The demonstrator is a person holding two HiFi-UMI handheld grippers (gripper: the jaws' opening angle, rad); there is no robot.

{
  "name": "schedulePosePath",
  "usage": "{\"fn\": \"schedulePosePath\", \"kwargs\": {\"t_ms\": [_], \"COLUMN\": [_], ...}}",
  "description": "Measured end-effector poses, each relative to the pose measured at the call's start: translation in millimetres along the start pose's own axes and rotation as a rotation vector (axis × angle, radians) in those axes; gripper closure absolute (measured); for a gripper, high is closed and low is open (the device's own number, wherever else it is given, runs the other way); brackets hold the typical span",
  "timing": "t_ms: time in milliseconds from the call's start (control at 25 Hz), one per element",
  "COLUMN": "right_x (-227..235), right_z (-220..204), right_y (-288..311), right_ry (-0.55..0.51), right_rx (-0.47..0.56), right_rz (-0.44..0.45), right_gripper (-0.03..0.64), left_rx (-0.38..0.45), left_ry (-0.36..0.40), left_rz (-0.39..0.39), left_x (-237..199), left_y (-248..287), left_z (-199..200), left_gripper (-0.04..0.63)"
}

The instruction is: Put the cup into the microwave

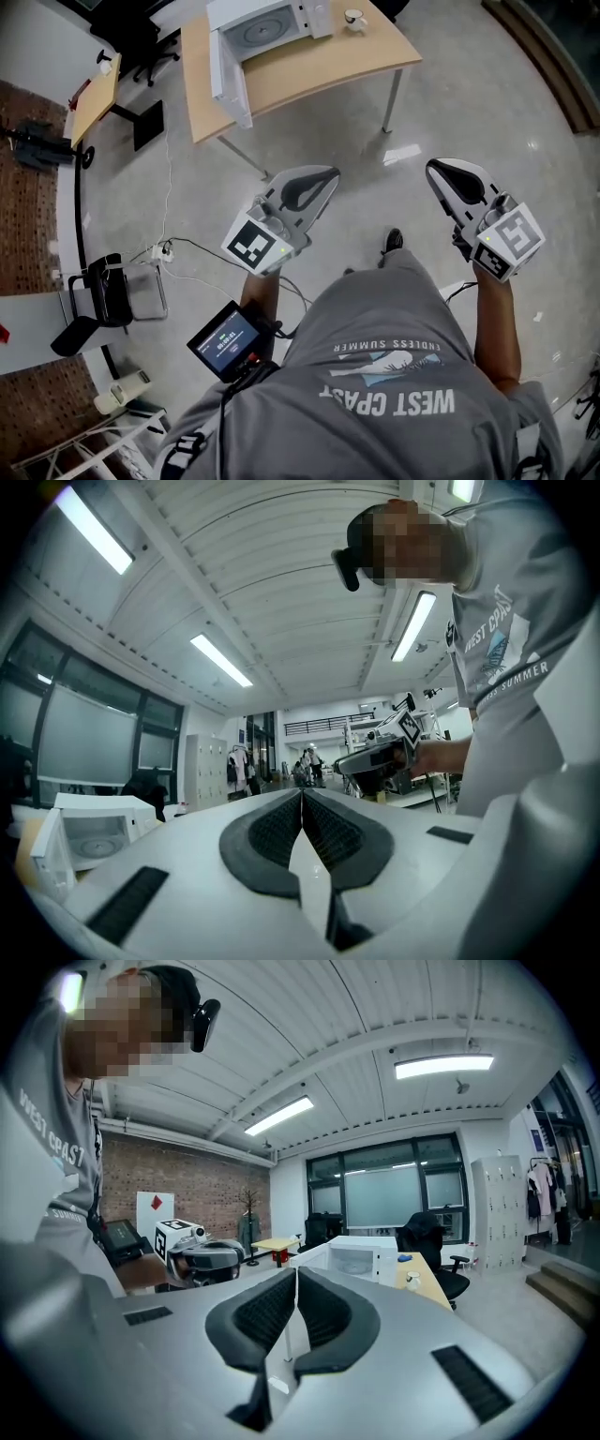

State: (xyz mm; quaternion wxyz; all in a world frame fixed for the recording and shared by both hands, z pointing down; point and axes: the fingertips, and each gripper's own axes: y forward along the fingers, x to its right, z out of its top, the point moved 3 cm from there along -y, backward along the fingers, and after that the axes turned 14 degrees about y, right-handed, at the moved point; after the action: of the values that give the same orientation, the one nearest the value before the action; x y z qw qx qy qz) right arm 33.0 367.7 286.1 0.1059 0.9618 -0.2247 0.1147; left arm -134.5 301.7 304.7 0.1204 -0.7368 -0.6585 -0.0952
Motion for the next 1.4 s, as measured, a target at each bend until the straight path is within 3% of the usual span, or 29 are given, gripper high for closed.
{"fn": "schedulePosePath", "kwargs": {"t_ms": [520,1080,1400], "right_x": [71.0,238.9,308.4], "right_z": [27.4,71.6,84.4], "right_y": [83.8,136.8,166.5], "right_ry": [0.008,0.033,0.066], "right_rx": [-0.031,-0.066,-0.072], "right_rz": [0.077,0.152,0.201], "right_gripper": [0.597,0.597,0.597], "left_rx": [-0.076,-0.125,-0.202], "left_ry": [-0.050,-0.068,-0.077], "left_rz": [0.095,0.135,0.150], "left_x": [-67.9,-152.1,-187.0], "left_y": [18.9,167.0,218.0], "left_z": [-37.6,-77.3,-98.1], "left_gripper": [0.572,0.572,0.572]}}
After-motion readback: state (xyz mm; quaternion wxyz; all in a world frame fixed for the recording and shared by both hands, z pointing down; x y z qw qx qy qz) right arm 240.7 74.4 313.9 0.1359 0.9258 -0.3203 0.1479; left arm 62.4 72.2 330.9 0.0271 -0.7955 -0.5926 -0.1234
